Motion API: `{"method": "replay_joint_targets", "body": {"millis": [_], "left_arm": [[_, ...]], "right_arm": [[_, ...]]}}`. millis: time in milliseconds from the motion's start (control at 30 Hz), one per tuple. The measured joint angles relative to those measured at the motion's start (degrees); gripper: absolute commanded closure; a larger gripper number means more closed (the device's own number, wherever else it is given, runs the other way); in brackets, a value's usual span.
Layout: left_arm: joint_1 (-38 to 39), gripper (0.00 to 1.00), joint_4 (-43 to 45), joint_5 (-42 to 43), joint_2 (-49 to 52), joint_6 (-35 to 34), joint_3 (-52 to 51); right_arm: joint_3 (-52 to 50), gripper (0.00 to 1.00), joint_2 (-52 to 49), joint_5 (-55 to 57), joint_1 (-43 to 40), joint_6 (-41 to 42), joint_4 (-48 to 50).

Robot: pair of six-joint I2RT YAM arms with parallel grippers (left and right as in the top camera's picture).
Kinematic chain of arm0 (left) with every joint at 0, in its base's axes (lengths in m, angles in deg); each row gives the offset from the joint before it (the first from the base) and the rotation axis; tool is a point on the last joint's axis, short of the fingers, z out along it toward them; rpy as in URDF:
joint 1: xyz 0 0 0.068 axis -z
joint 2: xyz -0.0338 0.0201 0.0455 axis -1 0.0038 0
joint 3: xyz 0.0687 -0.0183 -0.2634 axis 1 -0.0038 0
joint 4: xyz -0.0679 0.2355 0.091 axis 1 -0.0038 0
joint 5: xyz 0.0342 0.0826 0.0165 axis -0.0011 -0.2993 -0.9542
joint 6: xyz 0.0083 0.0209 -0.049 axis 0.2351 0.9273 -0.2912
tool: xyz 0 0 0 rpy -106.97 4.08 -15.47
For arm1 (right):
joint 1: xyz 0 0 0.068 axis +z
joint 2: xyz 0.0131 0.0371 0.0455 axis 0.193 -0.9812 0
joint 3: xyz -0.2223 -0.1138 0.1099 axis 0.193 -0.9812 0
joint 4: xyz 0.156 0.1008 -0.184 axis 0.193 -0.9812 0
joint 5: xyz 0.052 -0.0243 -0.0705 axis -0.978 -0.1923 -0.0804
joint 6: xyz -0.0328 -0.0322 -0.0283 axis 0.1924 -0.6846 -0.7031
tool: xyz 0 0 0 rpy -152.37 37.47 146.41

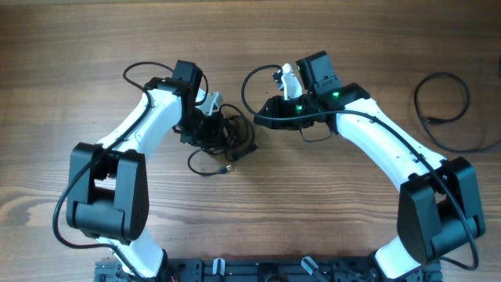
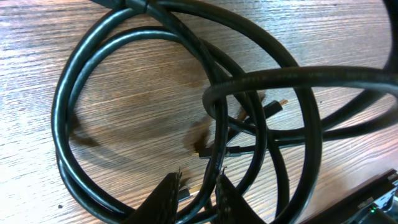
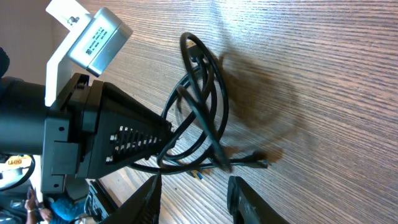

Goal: Untangle cables
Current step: 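Move the right gripper back and grasp a cable loop near the left gripper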

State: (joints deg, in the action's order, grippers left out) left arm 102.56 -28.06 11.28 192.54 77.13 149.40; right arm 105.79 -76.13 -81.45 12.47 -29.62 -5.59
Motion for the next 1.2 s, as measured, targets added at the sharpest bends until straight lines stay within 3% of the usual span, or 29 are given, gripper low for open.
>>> {"method": "replay_joint_targets", "body": {"millis": [300, 533, 900, 1033, 1133, 1200], "left_arm": [[0.0, 0.79, 0.2, -0.9, 0.0, -0.6, 0.0], [0.0, 0.8, 0.2, -0.9, 0.0, -0.6, 0.0], [0.0, 0.8, 0.2, -0.9, 0.0, -0.6, 0.0], [0.0, 0.8, 0.2, 0.0, 0.0, -0.6, 0.0], [0.0, 0.79, 0.2, 0.7, 0.0, -0.6, 0.0], [0.0, 0.79, 0.2, 0.7, 0.0, -0.6, 0.0]], "right_arm": [[-2.4, 0.56, 0.0, 0.0, 0.0, 0.2, 2.1], [-6.8, 0.55, -0.1, 0.5, 2.6, 0.2, 10.6], [-8.8, 0.56, -0.2, 10.6, 7.4, 3.9, 15.5], [-8.8, 0.66, -0.3, 12.5, 7.5, 4.3, 15.5], [-8.8, 0.96, -1.9, 12.9, 7.5, 4.5, 15.7], [-8.9, 0.96, -3.5, 13.1, 7.5, 4.7, 15.7]]}}
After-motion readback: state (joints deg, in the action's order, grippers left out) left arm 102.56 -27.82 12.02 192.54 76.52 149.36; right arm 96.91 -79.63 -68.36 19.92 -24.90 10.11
